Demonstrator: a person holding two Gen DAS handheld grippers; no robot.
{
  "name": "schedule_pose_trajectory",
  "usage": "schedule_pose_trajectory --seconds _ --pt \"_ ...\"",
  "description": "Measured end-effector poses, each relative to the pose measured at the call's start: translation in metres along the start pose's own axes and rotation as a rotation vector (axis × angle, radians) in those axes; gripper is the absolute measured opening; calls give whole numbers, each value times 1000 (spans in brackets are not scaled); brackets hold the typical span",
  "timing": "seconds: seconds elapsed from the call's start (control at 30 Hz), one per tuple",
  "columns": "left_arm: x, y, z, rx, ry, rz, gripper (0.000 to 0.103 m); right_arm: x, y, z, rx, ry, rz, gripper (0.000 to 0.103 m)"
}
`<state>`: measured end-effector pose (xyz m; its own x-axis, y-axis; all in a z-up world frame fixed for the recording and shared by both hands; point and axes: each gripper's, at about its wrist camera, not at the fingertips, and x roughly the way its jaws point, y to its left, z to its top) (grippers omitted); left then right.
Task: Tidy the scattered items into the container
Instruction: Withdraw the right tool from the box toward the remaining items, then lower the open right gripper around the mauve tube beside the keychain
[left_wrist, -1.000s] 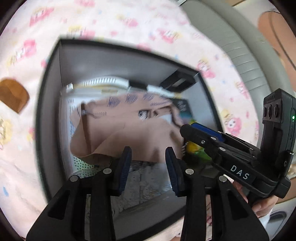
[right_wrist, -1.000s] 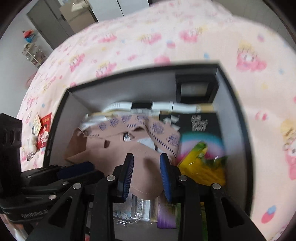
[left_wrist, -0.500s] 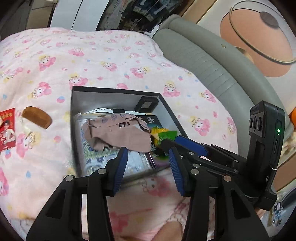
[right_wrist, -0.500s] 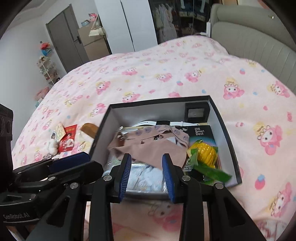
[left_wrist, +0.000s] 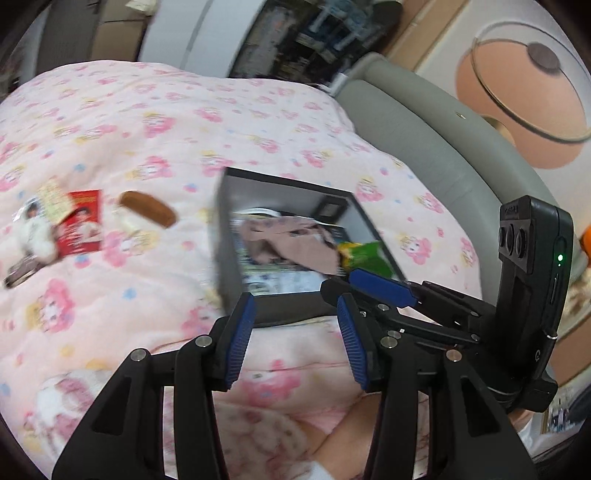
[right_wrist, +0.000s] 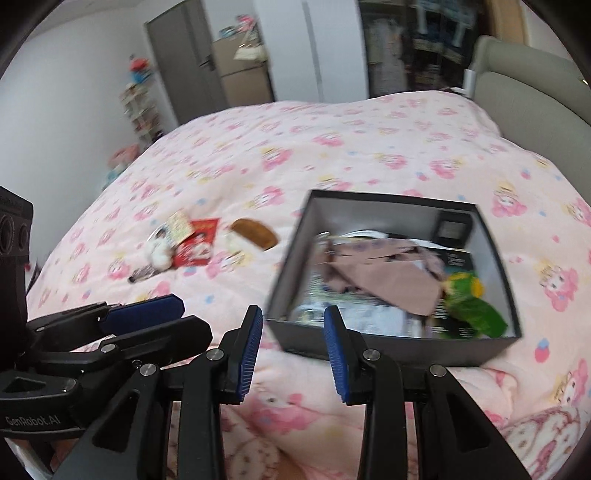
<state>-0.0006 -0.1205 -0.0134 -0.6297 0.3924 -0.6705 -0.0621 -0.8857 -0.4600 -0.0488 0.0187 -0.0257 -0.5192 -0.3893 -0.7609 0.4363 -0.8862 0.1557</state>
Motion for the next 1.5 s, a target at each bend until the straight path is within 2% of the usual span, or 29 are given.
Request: schedule_pose_trajectory --seconds 0.23,0.47,0.7,0.87,1.03,1.23,1.4,1.43,1.5 --pt "-41 62 -9 -99 -49 100 47 33 69 14 -112 42 76 31" --pt "-65 131 -17 -228 -100 176 47 84 129 29 -206 147 202 30" --pt "-60 210 -21 -390 -113 235 47 143 165 57 -275 224 217 31" --pt "-48 275 -19 -530 -111 288 47 208 187 72 -328 321 218 31" --pt "-34 344 -23 -676 -106 339 47 264 204 78 -329 415 275 31" --pt "-7 396 -20 -773 -90 269 54 326 209 74 -293 530 305 31" --pt "14 410 -15 -806 -77 240 65 354 203 73 -253 568 311 31" --pt "17 410 -13 -804 -78 232 65 357 202 74 -249 564 311 31" --pt "26 407 -9 -790 -68 215 55 359 199 78 -234 535 306 31"
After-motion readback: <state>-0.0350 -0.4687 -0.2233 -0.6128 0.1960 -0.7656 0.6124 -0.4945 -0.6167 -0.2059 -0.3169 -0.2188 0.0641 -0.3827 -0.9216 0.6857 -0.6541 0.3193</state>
